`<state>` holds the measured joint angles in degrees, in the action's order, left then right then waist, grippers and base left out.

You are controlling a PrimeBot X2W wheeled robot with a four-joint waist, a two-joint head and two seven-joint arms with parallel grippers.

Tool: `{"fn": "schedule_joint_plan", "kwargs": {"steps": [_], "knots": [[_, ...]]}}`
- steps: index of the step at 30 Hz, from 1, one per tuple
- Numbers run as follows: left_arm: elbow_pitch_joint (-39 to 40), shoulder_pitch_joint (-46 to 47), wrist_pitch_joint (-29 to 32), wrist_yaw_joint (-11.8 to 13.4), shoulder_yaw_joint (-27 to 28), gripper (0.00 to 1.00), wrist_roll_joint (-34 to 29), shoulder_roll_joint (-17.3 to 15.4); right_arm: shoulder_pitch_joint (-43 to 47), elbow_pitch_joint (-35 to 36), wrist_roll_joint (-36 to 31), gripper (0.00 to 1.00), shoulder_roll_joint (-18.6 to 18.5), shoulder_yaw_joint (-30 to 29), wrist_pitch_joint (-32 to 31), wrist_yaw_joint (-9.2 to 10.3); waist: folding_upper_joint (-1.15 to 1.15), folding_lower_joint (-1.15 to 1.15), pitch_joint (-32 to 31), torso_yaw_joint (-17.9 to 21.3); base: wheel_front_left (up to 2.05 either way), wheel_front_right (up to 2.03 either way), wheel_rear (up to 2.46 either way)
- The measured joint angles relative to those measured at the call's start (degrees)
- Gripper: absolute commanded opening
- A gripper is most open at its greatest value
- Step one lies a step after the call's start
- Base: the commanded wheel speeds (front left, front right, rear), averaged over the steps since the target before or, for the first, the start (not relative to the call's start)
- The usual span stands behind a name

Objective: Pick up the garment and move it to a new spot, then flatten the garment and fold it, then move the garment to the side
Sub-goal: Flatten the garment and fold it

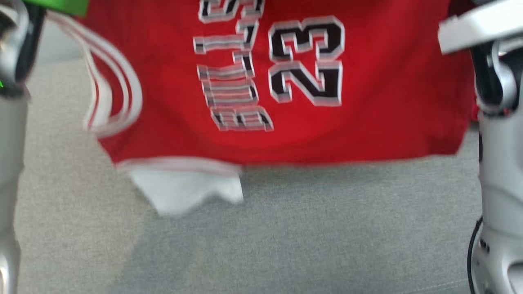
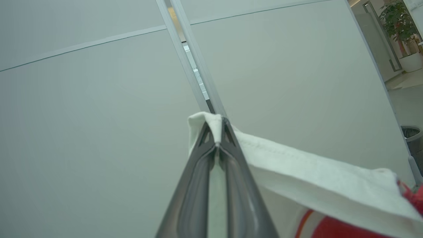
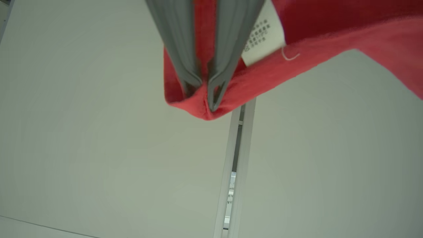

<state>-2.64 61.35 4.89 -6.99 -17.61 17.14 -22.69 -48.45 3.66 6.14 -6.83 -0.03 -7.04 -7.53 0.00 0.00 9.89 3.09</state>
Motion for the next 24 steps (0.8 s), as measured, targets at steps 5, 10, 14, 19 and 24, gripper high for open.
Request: {"fn": "schedule_joint_plan", "kwargs": {"steps": [5, 10, 14, 19, 24], "knots": [[-10.69, 13.84, -4.87, -0.08, -1.56, 0.00, -2.77, 0.91, -16.13, -15.34, -2.22, 0.00, -0.29, 1.59, 4.61, 0.00, 0.00, 0.00, 5.67, -0.01, 0.00, 0.00, 0.00], [-19.65, 24.30, -9.16, -0.14, -3.69, 0.00, -4.28, 3.01, -28.70, -28.71, -6.86, 0.00, -0.78, 2.01, 9.07, 0.00, 0.00, 0.00, 10.83, -0.47, 0.00, 0.00, 0.00], [-26.80, 26.58, -12.95, -0.05, -3.60, 0.00, -3.98, 5.30, -33.26, -37.60, -10.20, 0.00, -0.36, 1.38, 12.54, 0.00, 0.00, 0.00, 14.63, -1.33, 0.00, 0.00, 0.00], [-34.59, 23.99, -17.92, 0.49, -3.88, 0.00, -3.25, 6.99, -32.67, -47.64, -13.14, 0.00, 1.64, -0.03, 17.68, 0.00, 0.00, -0.01, 18.70, -2.71, 0.00, 0.00, 0.00], [-37.18, 17.74, -19.65, 0.40, -4.16, 0.00, -1.89, 9.29, -29.00, -54.53, -14.35, 0.00, 2.89, -0.10, 21.09, 0.00, 0.00, -0.01, 21.65, -3.87, 0.00, 0.00, 0.00]]}}
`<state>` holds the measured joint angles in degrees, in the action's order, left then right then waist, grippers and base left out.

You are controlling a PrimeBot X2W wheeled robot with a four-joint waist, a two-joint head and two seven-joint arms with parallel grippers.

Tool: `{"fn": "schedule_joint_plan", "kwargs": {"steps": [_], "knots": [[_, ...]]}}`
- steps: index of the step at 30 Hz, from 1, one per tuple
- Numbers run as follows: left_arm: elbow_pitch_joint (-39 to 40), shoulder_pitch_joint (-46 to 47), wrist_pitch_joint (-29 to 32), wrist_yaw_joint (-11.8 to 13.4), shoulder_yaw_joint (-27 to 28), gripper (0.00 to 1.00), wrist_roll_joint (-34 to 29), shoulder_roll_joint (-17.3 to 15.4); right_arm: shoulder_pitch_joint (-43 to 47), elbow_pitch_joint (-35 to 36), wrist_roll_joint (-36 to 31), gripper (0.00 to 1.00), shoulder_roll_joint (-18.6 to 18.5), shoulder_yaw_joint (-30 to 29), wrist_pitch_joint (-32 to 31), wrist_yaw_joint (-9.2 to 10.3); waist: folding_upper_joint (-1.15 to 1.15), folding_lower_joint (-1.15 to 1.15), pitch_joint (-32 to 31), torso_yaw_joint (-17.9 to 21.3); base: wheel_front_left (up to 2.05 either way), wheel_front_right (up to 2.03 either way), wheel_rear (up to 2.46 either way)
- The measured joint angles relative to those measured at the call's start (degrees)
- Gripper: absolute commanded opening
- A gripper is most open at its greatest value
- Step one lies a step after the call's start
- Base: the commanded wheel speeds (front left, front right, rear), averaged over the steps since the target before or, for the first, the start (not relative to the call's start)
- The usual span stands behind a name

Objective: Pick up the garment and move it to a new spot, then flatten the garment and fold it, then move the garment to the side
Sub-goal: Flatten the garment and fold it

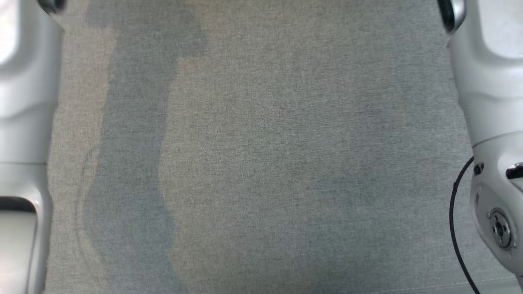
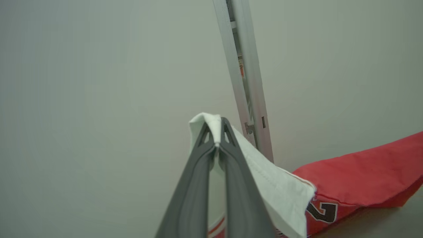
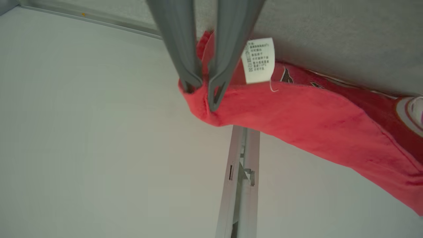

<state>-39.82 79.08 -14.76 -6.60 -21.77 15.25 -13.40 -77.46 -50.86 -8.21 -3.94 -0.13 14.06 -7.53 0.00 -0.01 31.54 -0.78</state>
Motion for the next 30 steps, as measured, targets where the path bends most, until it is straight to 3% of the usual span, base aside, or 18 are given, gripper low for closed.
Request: {"fn": "schedule_joint_plan", "kwargs": {"steps": [4, 14, 22, 30], "knots": [[5.12, -5.94, -0.19, -0.45, 1.42, 0.00, 1.93, 1.10, 2.02, -1.44, 0.29, 0.00, 0.51, 0.83, 0.79, 0.00, 0.00, 0.00, 1.60, -0.64, 0.00, 0.00, 0.00], [22.32, -27.69, -0.26, -0.66, 9.68, 0.00, 6.97, 2.54, 13.27, 7.87, 7.92, 0.00, 0.86, 3.03, 0.94, 0.00, 0.00, 0.00, -0.93, -0.38, 0.00, 0.00, 0.00], [33.43, -46.78, -0.26, -0.70, 14.14, 0.00, 9.10, 2.68, 28.91, 17.88, 12.95, 0.00, 0.92, 2.80, 0.94, 0.00, 0.00, 0.01, -6.22, 0.24, 0.00, 0.00, 0.00], [43.20, -65.77, -0.27, 0.31, 14.34, 0.00, 9.06, 4.92, 46.67, 29.56, 15.63, 0.00, 0.87, 1.21, 0.93, 0.00, 0.00, 0.02, -13.08, 0.43, 0.00, 0.00, 0.00]]}}
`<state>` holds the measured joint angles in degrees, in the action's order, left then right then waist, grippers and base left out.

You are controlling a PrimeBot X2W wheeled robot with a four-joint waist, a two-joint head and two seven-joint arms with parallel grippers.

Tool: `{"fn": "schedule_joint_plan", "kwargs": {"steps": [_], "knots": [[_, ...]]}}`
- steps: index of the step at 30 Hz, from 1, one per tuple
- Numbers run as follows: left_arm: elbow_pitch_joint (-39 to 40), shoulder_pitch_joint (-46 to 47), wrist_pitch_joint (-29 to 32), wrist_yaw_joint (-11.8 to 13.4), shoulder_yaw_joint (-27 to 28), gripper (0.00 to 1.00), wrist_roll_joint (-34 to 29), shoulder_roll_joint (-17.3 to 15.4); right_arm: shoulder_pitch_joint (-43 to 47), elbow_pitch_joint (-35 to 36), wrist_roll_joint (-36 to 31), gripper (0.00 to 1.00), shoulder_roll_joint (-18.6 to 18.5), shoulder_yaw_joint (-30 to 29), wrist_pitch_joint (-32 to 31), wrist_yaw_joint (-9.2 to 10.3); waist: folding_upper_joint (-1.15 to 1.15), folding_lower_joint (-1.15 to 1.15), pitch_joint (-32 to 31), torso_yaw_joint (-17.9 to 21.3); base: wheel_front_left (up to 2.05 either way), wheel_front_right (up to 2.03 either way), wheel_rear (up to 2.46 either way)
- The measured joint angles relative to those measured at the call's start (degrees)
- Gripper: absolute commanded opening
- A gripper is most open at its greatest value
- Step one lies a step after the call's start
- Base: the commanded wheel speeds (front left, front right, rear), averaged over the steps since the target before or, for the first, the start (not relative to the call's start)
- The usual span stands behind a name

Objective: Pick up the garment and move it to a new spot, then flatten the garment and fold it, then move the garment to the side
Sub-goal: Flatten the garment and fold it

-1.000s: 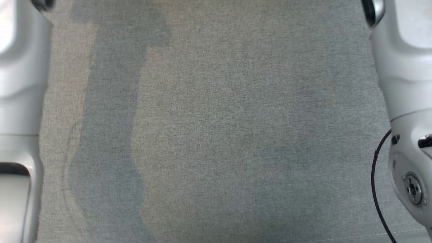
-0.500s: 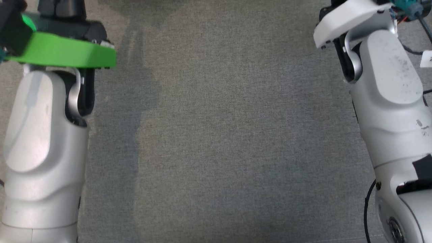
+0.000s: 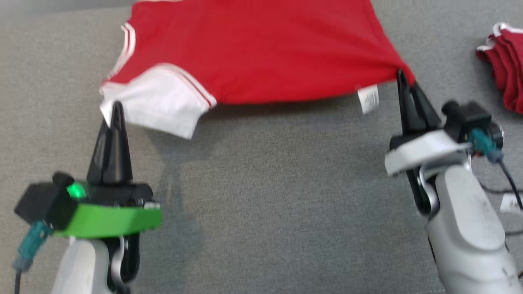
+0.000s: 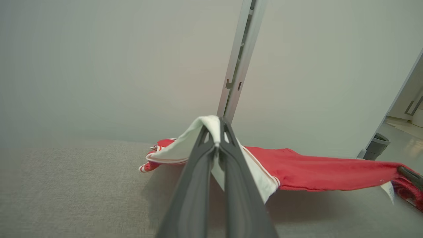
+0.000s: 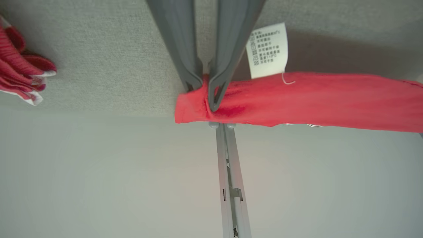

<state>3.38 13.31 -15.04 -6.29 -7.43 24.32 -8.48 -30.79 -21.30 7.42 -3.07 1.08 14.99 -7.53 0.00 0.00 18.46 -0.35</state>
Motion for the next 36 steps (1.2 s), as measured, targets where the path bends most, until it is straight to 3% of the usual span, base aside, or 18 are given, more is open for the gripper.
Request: {"fn": "schedule_joint_plan", "kwargs": {"steps": [6, 13, 18, 25, 36], "knots": [[6.47, -10.48, 1.34, 1.45, -0.70, 0.00, 0.78, 0.38, 13.18, 6.66, 2.22, 0.00, 0.12, -1.74, -0.80, 0.00, 0.00, 0.00, -5.61, -0.49, 0.00, 0.00, 0.00], [14.57, -22.08, 6.06, 4.31, -1.57, 0.00, 0.65, -0.78, 26.53, 17.60, 4.70, 0.00, 0.22, -3.27, -6.60, 0.00, 0.00, 0.00, -12.67, -1.64, 0.00, 0.00, 0.00], [16.86, -27.89, 8.82, 4.79, -2.50, 0.00, 1.69, -1.36, 32.21, 22.86, 6.04, 0.00, 0.25, -4.02, -10.45, 0.00, 0.00, 0.00, -15.90, -2.02, 0.00, 0.00, 0.00], [14.10, -30.43, 12.04, 4.26, -3.24, 0.00, 2.98, -3.26, 35.07, 20.36, 7.94, 0.00, 0.25, -4.90, -13.66, 0.00, 0.00, 0.00, -17.46, -1.58, 0.00, 0.00, 0.00], [2.44, -25.54, 11.82, 2.13, -4.56, 0.00, 7.90, -0.75, 31.62, 10.55, 7.13, 0.00, 0.27, -4.04, -19.01, 0.00, 0.00, 0.00, -16.43, -0.86, 0.00, 0.00, 0.00]]}}
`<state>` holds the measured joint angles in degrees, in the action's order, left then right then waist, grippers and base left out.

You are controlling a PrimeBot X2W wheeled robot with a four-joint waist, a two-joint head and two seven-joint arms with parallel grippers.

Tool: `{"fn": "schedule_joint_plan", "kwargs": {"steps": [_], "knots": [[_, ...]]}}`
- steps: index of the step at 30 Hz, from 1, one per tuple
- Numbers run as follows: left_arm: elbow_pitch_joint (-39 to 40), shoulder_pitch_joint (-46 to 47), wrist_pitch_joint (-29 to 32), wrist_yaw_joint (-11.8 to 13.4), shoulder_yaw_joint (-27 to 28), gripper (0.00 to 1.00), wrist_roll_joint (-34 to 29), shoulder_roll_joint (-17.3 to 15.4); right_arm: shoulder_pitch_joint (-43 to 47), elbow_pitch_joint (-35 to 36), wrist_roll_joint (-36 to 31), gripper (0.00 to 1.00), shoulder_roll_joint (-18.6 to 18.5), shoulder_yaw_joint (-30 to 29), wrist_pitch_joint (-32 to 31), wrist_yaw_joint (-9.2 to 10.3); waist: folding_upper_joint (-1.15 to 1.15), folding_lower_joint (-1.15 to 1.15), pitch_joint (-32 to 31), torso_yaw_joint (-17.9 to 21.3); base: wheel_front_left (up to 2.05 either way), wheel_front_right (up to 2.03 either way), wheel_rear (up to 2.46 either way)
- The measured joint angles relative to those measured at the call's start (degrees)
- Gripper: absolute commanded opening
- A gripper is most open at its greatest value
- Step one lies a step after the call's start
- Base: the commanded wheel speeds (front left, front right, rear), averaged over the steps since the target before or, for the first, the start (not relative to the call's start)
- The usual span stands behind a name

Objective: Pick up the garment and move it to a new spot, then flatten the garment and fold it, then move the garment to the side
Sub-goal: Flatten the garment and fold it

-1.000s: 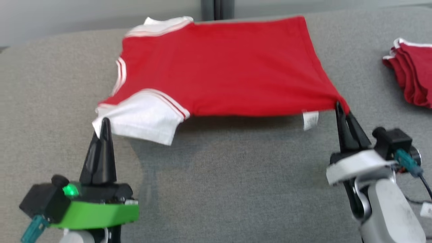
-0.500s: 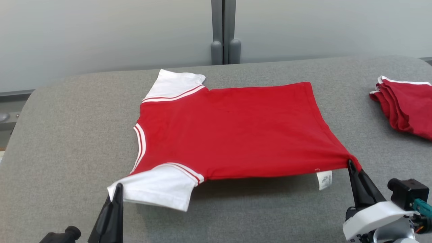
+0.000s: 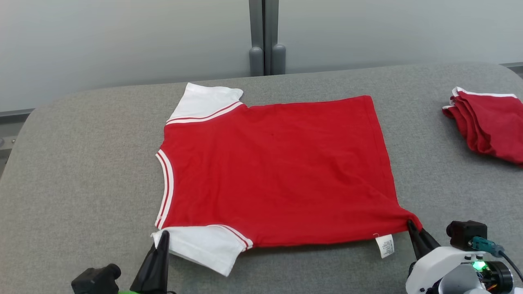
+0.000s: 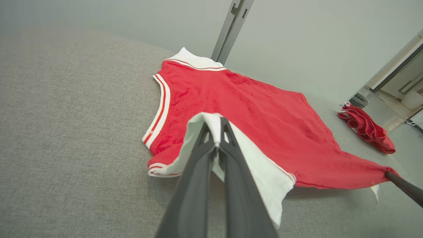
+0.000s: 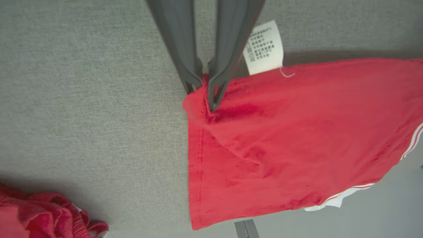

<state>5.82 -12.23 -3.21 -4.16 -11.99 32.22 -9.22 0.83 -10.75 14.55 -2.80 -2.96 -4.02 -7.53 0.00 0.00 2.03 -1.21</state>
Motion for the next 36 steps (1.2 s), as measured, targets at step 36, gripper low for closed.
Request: {"fn": "schedule_joint_plan", "kwargs": {"steps": [36], "knots": [[-41.20, 42.05, 2.68, -3.09, -5.20, 0.00, 4.55, -0.31, -35.50, -28.09, -7.27, 0.00, 0.00, -0.31, -13.89, 0.00, 0.00, 0.00, 5.57, 1.13, 0.00, 0.00, 0.00]]}}
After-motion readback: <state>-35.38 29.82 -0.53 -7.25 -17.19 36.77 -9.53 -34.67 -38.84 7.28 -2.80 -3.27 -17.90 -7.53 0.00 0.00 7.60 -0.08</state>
